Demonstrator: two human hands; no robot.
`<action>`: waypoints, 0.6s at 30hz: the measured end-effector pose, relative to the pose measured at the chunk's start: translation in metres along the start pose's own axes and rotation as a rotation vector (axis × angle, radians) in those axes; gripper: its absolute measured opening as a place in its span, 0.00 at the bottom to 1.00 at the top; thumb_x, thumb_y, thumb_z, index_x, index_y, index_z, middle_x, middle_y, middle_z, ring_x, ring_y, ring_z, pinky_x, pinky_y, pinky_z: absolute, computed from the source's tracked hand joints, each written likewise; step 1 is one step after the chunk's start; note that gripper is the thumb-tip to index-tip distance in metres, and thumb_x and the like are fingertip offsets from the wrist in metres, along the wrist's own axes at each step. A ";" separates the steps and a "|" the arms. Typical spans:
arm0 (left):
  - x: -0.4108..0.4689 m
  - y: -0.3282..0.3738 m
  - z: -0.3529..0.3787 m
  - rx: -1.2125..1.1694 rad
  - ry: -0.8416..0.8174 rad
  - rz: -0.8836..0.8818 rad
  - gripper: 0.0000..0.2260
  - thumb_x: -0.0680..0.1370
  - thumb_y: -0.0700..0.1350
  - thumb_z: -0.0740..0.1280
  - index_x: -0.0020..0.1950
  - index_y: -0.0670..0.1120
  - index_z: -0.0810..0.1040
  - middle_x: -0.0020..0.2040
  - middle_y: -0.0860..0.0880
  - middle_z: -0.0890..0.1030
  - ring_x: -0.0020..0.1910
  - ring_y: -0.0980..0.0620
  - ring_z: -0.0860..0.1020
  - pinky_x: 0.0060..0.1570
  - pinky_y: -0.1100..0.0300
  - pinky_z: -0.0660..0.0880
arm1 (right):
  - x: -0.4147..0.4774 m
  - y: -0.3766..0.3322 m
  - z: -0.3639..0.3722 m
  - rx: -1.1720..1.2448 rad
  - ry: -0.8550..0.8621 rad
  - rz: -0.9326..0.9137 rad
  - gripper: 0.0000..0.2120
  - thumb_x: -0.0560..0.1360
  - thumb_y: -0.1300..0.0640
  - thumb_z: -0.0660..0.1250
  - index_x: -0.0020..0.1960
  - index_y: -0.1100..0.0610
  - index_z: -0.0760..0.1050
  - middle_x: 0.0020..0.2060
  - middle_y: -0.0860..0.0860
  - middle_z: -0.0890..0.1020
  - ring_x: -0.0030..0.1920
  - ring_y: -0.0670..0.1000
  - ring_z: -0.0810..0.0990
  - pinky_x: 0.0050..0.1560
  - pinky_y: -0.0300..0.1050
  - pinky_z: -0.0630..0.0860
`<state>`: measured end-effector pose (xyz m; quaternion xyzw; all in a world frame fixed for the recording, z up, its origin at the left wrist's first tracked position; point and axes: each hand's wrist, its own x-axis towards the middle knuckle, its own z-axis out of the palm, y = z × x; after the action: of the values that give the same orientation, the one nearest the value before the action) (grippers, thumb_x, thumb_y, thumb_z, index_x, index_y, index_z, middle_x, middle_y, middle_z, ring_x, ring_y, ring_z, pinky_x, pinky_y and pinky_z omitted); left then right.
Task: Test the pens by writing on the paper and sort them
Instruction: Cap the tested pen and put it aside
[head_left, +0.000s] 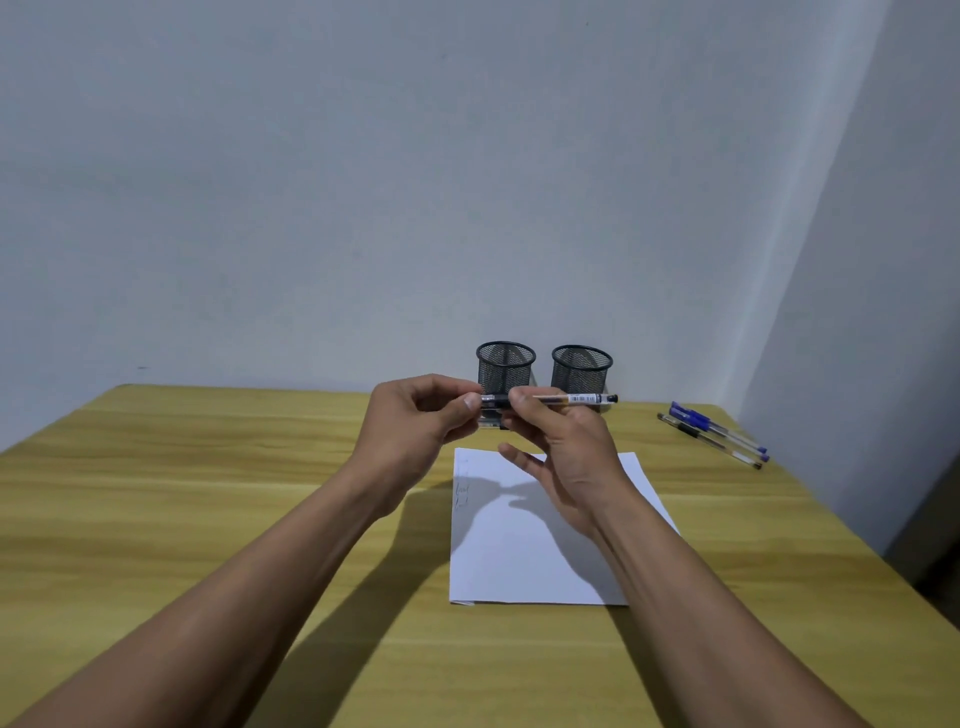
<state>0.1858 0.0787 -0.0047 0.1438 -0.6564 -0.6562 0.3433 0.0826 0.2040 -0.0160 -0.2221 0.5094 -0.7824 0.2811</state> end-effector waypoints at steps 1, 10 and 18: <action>0.000 -0.001 0.000 0.000 -0.001 -0.009 0.02 0.76 0.35 0.72 0.47 0.39 0.84 0.37 0.48 0.85 0.39 0.53 0.83 0.49 0.60 0.82 | 0.001 -0.003 -0.001 -0.014 -0.013 0.001 0.02 0.76 0.58 0.73 0.46 0.53 0.82 0.41 0.49 0.85 0.44 0.45 0.84 0.47 0.47 0.81; 0.010 -0.008 -0.007 0.085 0.023 -0.001 0.03 0.76 0.35 0.72 0.44 0.40 0.85 0.35 0.48 0.83 0.38 0.52 0.81 0.49 0.58 0.81 | 0.001 -0.048 -0.050 -0.721 -0.006 -0.246 0.05 0.72 0.64 0.76 0.42 0.55 0.85 0.35 0.47 0.85 0.37 0.42 0.80 0.42 0.37 0.76; 0.020 -0.008 0.038 0.146 -0.056 0.008 0.03 0.77 0.35 0.70 0.47 0.39 0.83 0.38 0.45 0.82 0.39 0.52 0.81 0.50 0.55 0.82 | 0.001 -0.064 -0.070 -1.204 0.011 -0.398 0.05 0.73 0.57 0.73 0.44 0.46 0.84 0.37 0.40 0.83 0.41 0.35 0.78 0.40 0.28 0.70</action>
<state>0.1450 0.0938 -0.0032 0.1477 -0.7124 -0.6089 0.3161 0.0238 0.2713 0.0163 -0.4279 0.8106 -0.3971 -0.0468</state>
